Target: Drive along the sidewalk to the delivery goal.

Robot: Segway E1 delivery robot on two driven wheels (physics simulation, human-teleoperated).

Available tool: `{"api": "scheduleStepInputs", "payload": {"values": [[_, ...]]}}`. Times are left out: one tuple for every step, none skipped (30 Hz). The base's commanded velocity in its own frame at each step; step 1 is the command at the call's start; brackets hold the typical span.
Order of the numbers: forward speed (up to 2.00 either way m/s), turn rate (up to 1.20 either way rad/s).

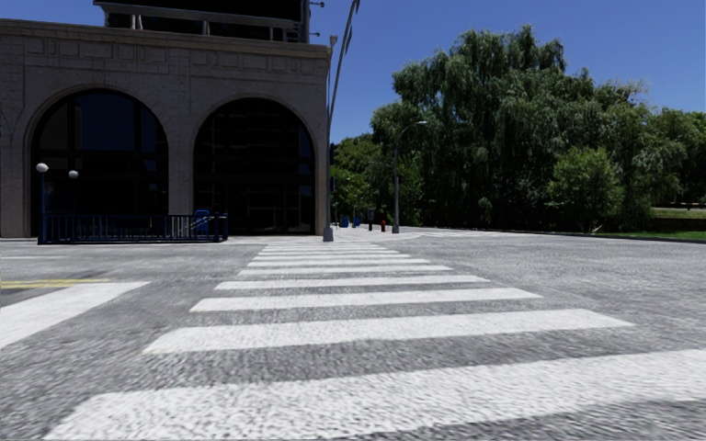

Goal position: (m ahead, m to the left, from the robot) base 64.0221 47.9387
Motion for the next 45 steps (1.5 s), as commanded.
{"api": "scheduleStepInputs", "payload": {"values": [[2.0,0.0],[2.0,0.0],[2.0,0.0],[2.0,0.0],[2.0,0.07],[2.0,0.27],[2.0,0.27],[2.0,0.34],[2.0,0.36],[2.0,0.36],[2.0,0.36],[2.0,0.36],[2.0,0.36],[2.0,0.36],[2.0,0.36],[2.0,0.35],[2.0,0.35],[2.0,0.16],[2.0,0.02],[2.0,0.0],[2.0,0.0],[2.0,0.0],[2.0,0.0],[2.0,0.0],[2.0,0.0],[2.0,0.0],[2.0,0.0],[2.0,0.0],[2.0,0.0],[2.0,0.0],[2.0,0.05],[2.0,0.05],[2.0,0.21],[2.0,0.29],[2.0,0.29],[2.0,0.31],[2.0,0.32],[2.0,0.32],[2.0,0.32],[2.0,0.32],[2.0,0.32],[2.0,0.32],[2.0,0.32],[2.0,0.32],[2.0,0.32]]}}
